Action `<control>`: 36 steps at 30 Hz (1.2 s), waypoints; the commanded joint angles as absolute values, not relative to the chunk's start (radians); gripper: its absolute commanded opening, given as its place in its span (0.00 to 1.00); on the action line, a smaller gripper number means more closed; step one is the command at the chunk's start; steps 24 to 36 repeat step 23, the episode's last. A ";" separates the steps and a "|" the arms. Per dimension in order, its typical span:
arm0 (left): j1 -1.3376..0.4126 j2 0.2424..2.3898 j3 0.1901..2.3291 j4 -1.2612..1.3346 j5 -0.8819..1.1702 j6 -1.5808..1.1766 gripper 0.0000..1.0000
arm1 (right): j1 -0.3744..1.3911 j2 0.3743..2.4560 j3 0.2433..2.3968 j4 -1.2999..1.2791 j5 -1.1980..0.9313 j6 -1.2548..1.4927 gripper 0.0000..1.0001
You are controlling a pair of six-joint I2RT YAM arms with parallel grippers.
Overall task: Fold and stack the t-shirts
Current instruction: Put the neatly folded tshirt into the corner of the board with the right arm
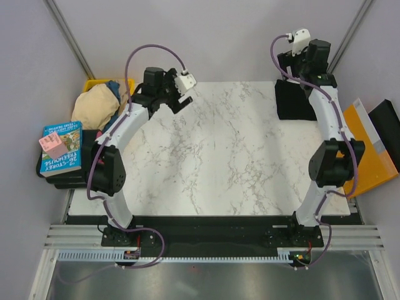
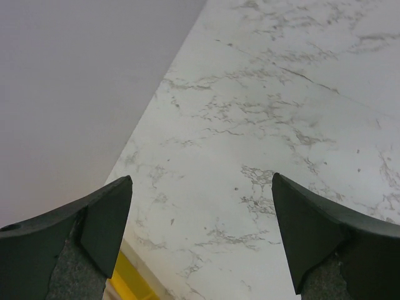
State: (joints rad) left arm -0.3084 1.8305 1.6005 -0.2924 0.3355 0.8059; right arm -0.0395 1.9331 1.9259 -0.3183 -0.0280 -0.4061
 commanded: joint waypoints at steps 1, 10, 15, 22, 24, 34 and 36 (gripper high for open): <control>-0.287 1.724 1.666 -0.242 0.188 0.392 1.00 | 0.052 1.757 1.758 -0.414 -0.067 -0.296 0.98; -0.264 1.556 1.393 -0.223 0.129 0.229 1.00 | 0.169 1.589 1.411 -0.428 0.057 -0.129 0.98; -0.262 1.522 1.328 -0.161 0.048 0.210 1.00 | 0.179 1.609 1.440 -0.425 0.074 -0.136 0.98; -0.262 1.517 1.318 -0.133 0.031 0.239 1.00 | 0.186 1.651 1.505 -0.423 0.054 -0.161 0.98; -0.262 1.520 1.319 -0.132 0.028 0.239 1.00 | 0.187 1.651 1.506 -0.423 0.055 -0.166 0.98; -0.262 1.520 1.319 -0.132 0.028 0.239 1.00 | 0.187 1.651 1.506 -0.423 0.055 -0.166 0.98; -0.262 1.520 1.319 -0.132 0.028 0.239 1.00 | 0.187 1.651 1.506 -0.423 0.055 -0.166 0.98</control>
